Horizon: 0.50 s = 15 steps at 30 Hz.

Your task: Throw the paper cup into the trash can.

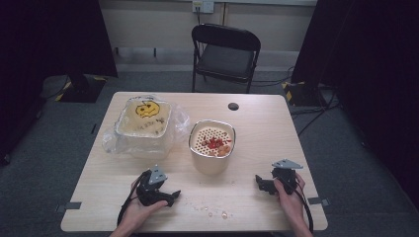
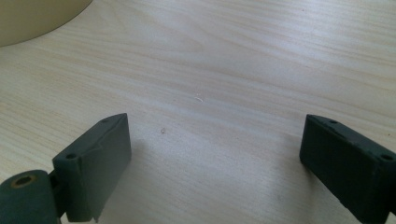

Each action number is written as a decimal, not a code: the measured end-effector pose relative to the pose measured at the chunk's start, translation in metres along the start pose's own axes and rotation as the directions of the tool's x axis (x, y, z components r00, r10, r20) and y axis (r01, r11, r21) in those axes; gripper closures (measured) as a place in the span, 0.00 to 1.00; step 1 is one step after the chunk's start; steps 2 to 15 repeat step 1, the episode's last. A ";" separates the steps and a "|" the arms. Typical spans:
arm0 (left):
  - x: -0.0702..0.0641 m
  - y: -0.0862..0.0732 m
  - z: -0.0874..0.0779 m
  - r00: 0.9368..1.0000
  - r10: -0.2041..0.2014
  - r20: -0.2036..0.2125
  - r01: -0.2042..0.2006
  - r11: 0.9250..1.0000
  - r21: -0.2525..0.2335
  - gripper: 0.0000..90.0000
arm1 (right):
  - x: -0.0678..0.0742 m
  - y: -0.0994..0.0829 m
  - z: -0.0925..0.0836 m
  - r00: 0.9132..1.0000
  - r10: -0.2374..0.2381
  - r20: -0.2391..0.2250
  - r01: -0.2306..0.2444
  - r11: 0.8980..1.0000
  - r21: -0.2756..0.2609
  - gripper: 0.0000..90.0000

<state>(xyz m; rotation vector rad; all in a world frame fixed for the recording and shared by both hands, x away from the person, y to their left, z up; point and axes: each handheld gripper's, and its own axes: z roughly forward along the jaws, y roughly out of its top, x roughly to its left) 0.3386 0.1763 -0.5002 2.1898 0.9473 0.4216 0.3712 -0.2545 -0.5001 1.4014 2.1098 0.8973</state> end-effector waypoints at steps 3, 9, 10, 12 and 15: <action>-0.001 0.000 0.001 1.000 -0.018 0.006 0.018 1.000 -0.010 0.07 | 0.000 0.000 0.000 1.000 0.000 0.000 0.000 1.000 0.000 0.09; -0.001 0.000 0.001 1.000 -0.018 0.006 0.018 1.000 -0.010 0.07 | 0.000 0.000 0.000 1.000 0.000 0.000 0.000 1.000 0.000 0.09; -0.001 0.000 0.001 1.000 -0.018 0.006 0.018 1.000 -0.010 0.07 | 0.000 0.000 0.000 1.000 0.000 0.000 0.000 1.000 0.000 0.09; -0.001 0.000 0.001 1.000 -0.018 0.006 0.018 1.000 -0.010 0.07 | 0.000 0.000 0.000 1.000 0.000 0.000 0.000 1.000 0.000 0.09; -0.001 0.000 0.001 1.000 -0.018 0.006 0.018 1.000 -0.010 0.07 | 0.000 0.000 0.000 1.000 0.000 0.000 0.000 1.000 0.000 0.09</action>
